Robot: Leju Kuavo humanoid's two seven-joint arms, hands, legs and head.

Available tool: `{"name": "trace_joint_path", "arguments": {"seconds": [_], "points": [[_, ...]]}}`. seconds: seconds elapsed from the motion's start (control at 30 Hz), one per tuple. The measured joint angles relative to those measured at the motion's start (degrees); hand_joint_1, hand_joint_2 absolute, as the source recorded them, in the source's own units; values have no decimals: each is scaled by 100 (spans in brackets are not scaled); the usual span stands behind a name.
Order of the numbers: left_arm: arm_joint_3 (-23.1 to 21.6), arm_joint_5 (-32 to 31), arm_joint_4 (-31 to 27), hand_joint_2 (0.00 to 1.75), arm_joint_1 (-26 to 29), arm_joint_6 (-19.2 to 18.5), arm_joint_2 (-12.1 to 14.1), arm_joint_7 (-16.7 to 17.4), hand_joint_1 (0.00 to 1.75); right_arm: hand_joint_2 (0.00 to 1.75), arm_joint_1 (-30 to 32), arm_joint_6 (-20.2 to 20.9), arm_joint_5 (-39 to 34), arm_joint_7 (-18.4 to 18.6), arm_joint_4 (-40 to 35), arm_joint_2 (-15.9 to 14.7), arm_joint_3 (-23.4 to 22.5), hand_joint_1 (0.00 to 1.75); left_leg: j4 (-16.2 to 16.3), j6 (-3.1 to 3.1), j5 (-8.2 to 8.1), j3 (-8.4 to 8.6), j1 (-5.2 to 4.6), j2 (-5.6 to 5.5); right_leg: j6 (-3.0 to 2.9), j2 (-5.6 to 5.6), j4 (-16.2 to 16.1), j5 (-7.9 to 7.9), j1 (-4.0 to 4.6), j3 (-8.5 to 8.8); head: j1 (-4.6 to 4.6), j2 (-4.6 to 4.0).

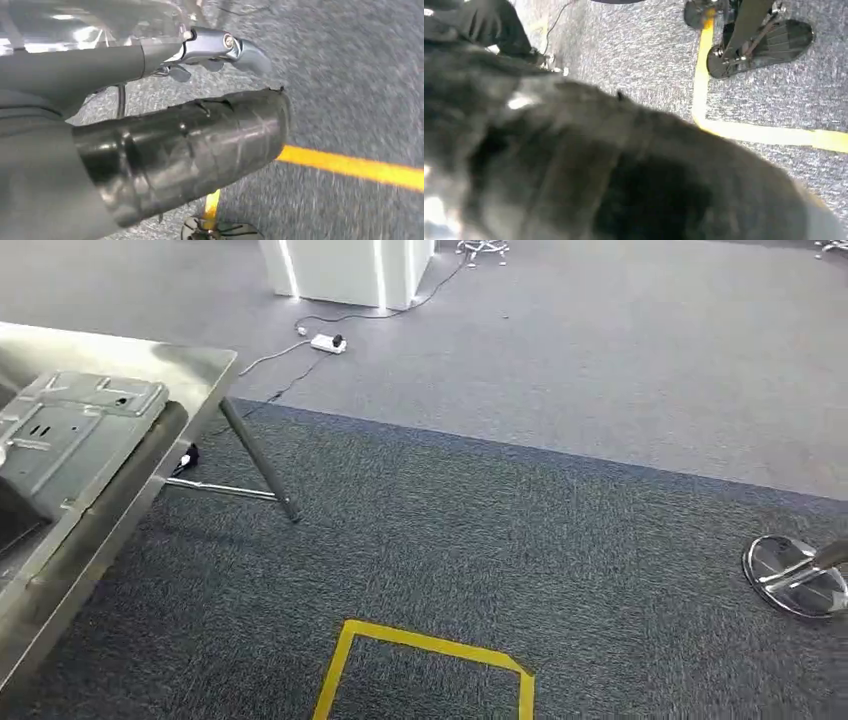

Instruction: Take the parts from the cabinet and place them on the table.

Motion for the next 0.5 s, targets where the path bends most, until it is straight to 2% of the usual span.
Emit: {"name": "trace_joint_path", "arguments": {"seconds": [0.03, 0.07, 0.1, 0.13, 0.17, 0.2, 0.23, 0.3, 0.33, 0.37, 0.4, 0.43, 0.47, 0.5], "points": [[0, 0, 0, 0, 6, 0, 2, 0, 0, 0, 6, 0, 0, 0, 0, 0, 0, 0, -10, 0, 113, -14, 1, 0, -2, 86, 17, -3, 0, 1, 2, 0], [0, 2, 0, 0, 8, -2, 4, 0, 0, 0, 9, 0, 0, 4, 0, 0, 0, 0, -299, 7, 350, 93, 1, -4, 2, 172, 41, -10, -4, 1, -2, 0], [0, 4, 0, 0, 3, -2, 15, -4, 0, 0, 9, 0, 0, 7, 0, 0, 0, 0, -744, 17, 629, 283, 5, -33, 13, 254, 62, -21, -8, 4, 0, 0], [0, 7, 0, 0, 0, -4, 20, -9, 0, 0, 12, 0, 0, 7, 0, 0, 0, 0, -1260, 37, 894, 509, 10, -135, 30, 325, 84, -32, -14, 7, 0, 0], [2, 9, 0, 0, 6, -7, 30, -15, 0, 0, 14, 0, 2, 11, 0, 0, 0, 0, -1627, 68, 957, 645, 23, -411, 49, 377, 108, -43, -24, -11, 0, 0], [9, 22, 0, 0, 6, -13, 31, -22, 0, 0, -2, 0, 4, 22, 0, 0, 0, 0, -1735, 82, 913, 673, 25, -470, 95, 440, 170, -63, 10, -55, 0, 0], [7, 22, 0, 0, -1, -28, 31, -28, 0, 0, -1, 0, 7, 24, 0, 0, 0, 0, -1713, 96, 918, 660, 5, -415, 134, 487, 147, -42, -19, -74, 2, 0], [9, 26, 0, 0, -31, -39, 31, -35, 0, 0, 36, -2, 13, 35, 4, 0, 0, 0, -1722, 163, 936, 700, -27, -315, 210, 590, 104, -6, -42, -89, 2, 0], [9, 33, 0, 0, -31, -42, 26, -35, 0, 0, 49, -2, 15, 46, 4, 0, 0, 0, -1809, 230, 993, 710, 30, -244, 245, 625, 125, -9, -15, -86, 4, 0], [11, 44, 0, 0, -34, -46, 26, -35, 0, 0, 50, -4, 24, 52, 4, -4, 0, 0, -1848, 269, 1020, 738, 26, -159, 247, 342, 256, -116, -13, -140, 7, 0], [11, 44, 0, 0, -32, -48, 26, -42, 0, 0, 48, -4, 39, 68, 4, -4, 0, 0, -1859, 305, 1027, 738, 24, -108, 275, 104, 549, -326, -1, -281, 24, 0], [11, 48, 0, 0, -21, -57, 28, -42, 0, 0, 42, -2, 57, 77, 4, -4, 0, 0, -1858, 311, 1024, 732, 10, -37, 307, -4, 1024, -578, -20, -509, 24, 0], [13, 50, 0, 0, -9, -66, 31, -42, 0, 0, 38, -4, 68, 79, 4, -4, 0, 0, -1857, 315, 1015, 730, -2, 34, 327, -52, 1438, -758, -36, -709, 22, 0], [18, 57, 0, 0, -2, -72, 31, -42, 0, 0, 38, -4, 74, 81, 4, -4, 0, 0, -1855, 317, 1002, 730, -5, 124, 348, -78, 1793, -863, -53, -888, 22, 0]]}}
